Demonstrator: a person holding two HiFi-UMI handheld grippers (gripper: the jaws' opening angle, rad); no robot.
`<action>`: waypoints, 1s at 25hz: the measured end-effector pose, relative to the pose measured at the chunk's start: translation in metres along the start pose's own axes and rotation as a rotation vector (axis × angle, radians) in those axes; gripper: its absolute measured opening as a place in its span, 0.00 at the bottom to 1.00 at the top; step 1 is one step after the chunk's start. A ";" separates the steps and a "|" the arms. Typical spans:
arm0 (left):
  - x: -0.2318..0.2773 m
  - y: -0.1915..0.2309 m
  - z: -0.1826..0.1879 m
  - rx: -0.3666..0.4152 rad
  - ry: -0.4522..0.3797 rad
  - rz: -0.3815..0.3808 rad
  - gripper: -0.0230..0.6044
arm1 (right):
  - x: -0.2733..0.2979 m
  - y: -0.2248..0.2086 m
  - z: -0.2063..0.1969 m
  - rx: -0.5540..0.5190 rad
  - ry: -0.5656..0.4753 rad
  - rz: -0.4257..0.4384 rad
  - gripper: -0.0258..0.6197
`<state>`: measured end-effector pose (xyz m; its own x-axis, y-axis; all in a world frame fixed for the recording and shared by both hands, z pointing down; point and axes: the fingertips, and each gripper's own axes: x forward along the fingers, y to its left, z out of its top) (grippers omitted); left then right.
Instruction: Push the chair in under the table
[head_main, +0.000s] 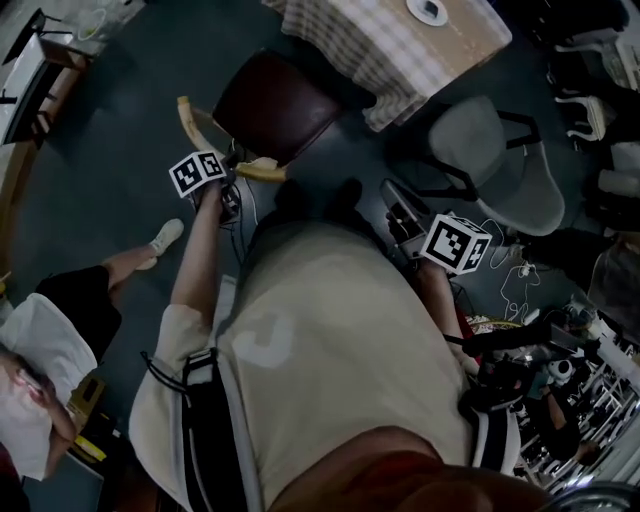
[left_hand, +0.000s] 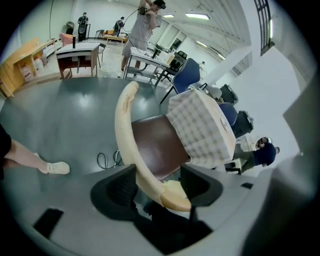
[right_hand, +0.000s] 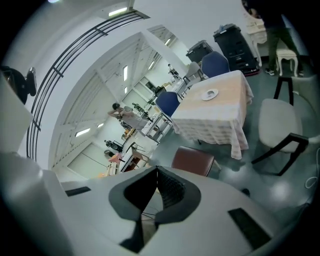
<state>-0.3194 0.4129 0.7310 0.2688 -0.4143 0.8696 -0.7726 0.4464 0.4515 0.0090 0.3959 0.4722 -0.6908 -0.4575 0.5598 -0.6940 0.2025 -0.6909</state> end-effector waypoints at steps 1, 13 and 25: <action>0.000 0.001 0.000 0.007 0.005 0.018 0.48 | -0.003 -0.007 0.007 0.016 -0.013 0.000 0.05; 0.026 0.028 -0.011 -0.146 0.072 0.124 0.47 | -0.017 -0.051 0.049 0.085 -0.009 0.013 0.05; 0.046 0.038 -0.016 -0.213 0.119 0.061 0.39 | -0.017 -0.055 0.050 0.130 -0.033 -0.017 0.05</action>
<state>-0.3273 0.4231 0.7908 0.3008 -0.2904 0.9084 -0.6545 0.6300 0.4181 0.0691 0.3497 0.4780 -0.6703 -0.4887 0.5584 -0.6723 0.0815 -0.7358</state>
